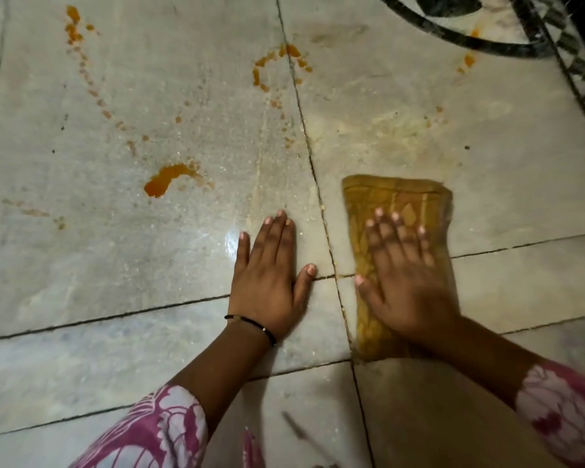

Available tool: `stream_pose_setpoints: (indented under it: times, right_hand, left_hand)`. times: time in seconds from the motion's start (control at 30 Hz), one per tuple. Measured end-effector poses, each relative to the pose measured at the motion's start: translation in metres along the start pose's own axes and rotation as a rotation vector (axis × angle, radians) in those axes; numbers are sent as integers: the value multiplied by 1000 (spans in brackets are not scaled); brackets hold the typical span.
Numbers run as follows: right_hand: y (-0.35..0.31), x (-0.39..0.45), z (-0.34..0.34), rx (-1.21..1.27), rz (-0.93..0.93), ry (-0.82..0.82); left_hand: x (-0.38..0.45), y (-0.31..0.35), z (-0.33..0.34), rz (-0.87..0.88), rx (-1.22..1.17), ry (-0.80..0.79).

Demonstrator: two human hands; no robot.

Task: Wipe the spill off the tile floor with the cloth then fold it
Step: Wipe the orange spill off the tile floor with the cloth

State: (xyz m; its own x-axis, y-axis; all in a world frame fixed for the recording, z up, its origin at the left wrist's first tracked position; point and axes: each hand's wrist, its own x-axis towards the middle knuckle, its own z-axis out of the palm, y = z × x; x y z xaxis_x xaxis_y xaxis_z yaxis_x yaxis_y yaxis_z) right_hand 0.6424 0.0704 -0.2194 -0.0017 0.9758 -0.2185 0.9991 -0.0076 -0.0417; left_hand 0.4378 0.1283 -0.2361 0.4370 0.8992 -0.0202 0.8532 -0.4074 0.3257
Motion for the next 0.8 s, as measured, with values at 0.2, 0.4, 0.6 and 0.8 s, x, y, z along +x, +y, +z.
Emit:
stream_pose_setpoints:
  times: [0.2, 0.4, 0.6, 0.8]
  right_hand:
    - [11, 50, -8, -20, 11, 39]
    - [100, 147, -36, 89, 474, 75]
    - [15, 143, -30, 68, 59, 63]
    - [35, 46, -12, 53, 8, 39]
  left_hand:
    - [0, 3, 1, -11, 29, -4]
    - [20, 3, -8, 2, 102, -28]
    - [20, -3, -2, 8, 107, -61]
    - [18, -4, 1, 19, 76, -41]
